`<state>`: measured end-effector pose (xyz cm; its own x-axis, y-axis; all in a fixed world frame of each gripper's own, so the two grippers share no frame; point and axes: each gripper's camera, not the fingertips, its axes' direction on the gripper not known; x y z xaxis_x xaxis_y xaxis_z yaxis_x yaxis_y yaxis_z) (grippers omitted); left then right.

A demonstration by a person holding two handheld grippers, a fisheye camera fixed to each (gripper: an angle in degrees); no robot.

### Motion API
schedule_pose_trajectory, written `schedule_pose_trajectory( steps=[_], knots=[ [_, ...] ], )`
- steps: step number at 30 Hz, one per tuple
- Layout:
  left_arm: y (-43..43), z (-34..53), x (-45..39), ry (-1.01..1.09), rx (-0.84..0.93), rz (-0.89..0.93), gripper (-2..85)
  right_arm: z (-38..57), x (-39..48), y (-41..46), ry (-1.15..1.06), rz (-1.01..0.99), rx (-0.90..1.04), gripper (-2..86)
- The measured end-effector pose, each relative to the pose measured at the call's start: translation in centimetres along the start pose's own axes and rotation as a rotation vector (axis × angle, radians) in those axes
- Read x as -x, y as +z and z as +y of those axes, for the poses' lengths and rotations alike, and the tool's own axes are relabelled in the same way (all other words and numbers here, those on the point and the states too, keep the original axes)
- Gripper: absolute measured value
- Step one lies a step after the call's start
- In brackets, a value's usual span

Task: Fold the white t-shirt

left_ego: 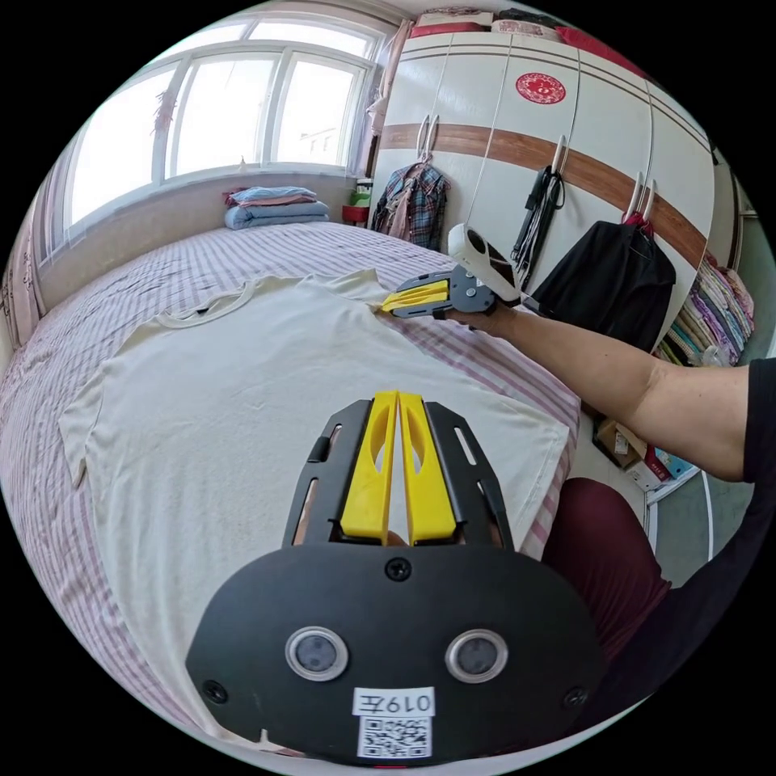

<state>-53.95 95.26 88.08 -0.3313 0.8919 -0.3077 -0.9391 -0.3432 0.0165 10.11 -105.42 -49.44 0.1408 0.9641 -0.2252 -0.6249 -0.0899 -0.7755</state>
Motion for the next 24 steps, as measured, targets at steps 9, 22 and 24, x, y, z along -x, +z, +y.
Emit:
schedule_pose_trajectory(
  steps=[9, 22, 24],
  knots=[
    [0.1, -1.4, 3.0, -0.014, 0.086, -0.006, 1.1, 0.6, -2.6, 0.8, 0.024, -0.034, -0.004, 4.9],
    [-2.4, -2.4, 7.5, -0.009, 0.097, 0.016, 1.1, 6.4, -25.5, 8.4, 0.831, -0.26, -0.072, 7.4],
    [-2.7, -2.5, 8.2, -0.012, 0.094, 0.02, 1.2, 6.1, -26.7, 9.4, 0.884, -0.257, -0.062, 7.6]
  ],
)
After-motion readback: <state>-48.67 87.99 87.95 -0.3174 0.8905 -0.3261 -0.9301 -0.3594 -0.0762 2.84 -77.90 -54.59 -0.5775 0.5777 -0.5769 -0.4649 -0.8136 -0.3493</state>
